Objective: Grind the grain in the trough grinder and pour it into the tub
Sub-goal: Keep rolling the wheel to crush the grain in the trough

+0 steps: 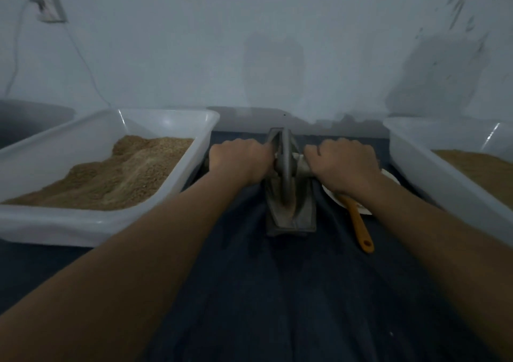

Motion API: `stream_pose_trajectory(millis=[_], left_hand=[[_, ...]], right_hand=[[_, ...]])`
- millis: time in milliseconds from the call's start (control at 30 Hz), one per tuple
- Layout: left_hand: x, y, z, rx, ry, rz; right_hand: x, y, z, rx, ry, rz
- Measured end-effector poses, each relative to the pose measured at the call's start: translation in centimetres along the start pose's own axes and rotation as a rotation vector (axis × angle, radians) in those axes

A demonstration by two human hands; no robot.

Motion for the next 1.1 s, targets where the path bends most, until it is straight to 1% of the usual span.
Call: stream_pose_trajectory(millis=[33,67,100,133,167,233,267,333,367,433,500,567,633,733,833,867,900,933,967,1000,1067,1100], left_hand=[[-0.4,1.0,0.3,-0.032,-0.031,-0.059],[-0.7,1.7,0.5,-0.06,-0.04,-0.093],[-0.8,2.1,0.6,-0.076,-0.029,-0.109],[-0.7,2.1,0.5,-0.078,-0.004,-0.099],[-0.5,1.9,0.4,-0.074,0.03,-0.078],[0.3,0.5,-0.4,-0.018,0.063,-0.007],[1.0,-0.5,-0.9,0.034,0.083,0.054],[2.0,-2.6,-1.4,0.106,0.207,0.195],[2.2,-4.0,-1.6,0.131,0.257,0.228],[2.5,-6.9,-2.0,0.199,0.341,0.248],[2.9,-9.2,-2.7,0.292,0.429,0.269],[3.4,-10.8,-3.4,0.349,0.469,0.283],[3.3,-11.3,-3.5,0.356,0.44,0.262],[2.6,-9.6,-2.6,0.294,0.347,0.23],[2.2,-6.6,-1.5,0.121,0.268,0.226],[2.0,-5.2,-1.2,0.097,0.261,0.242],[1.6,-3.7,-0.8,0.088,0.243,0.24],[1.1,-2.3,-0.5,0.085,0.186,0.197],[0.5,-0.9,-0.2,0.062,0.098,0.133],[0.1,0.4,0.2,0.009,0.015,0.076],[-0.6,2.9,0.8,-0.129,-0.071,0.01],[-0.8,3.8,1.0,-0.189,-0.079,-0.014]], right_hand=[[0.1,1.2,0.4,-0.065,0.042,-0.003],[0.0,2.2,0.6,-0.067,0.016,-0.023],[-0.1,2.6,0.9,-0.108,-0.031,-0.035],[-0.1,2.8,1.0,-0.187,-0.029,-0.014],[0.0,2.6,1.0,-0.218,-0.022,0.013],[0.5,1.0,0.6,-0.217,0.041,0.029],[0.4,-0.2,0.0,-0.184,0.057,0.018],[-0.2,-3.2,-1.7,-0.106,0.039,-0.001],[-0.6,-4.8,-2.7,-0.036,0.033,-0.008],[-1.6,-7.8,-4.4,0.106,-0.055,-0.046],[-2.4,-9.9,-5.8,0.221,-0.214,-0.111],[-2.6,-11.0,-6.7,0.304,-0.361,-0.138],[-2.5,-11.1,-6.9,0.34,-0.427,-0.143],[-2.1,-9.5,-6.6,0.284,-0.32,-0.09],[-2.0,-6.2,-5.1,0.206,-0.267,-0.16],[-1.8,-4.8,-4.1,0.177,-0.23,-0.169],[-1.5,-3.5,-3.2,0.129,-0.157,-0.135],[-1.0,-2.2,-2.1,0.043,-0.091,-0.094],[-0.5,-0.8,-1.0,-0.046,-0.103,-0.069],[-0.2,0.5,-0.1,-0.094,-0.117,-0.065],[-0.2,2.3,1.0,-0.139,-0.169,-0.094],[-0.4,2.8,1.3,-0.144,-0.151,-0.1]])
Point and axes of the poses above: each hand's wrist, its own y-axis away from the middle knuckle, its own z-axis out of the back of the hand, x = y × z, the point moved 6 cm from there along -y, towards the middle knuckle, and after that the axes turned 14 degrees about y, right-handed, at the moved point
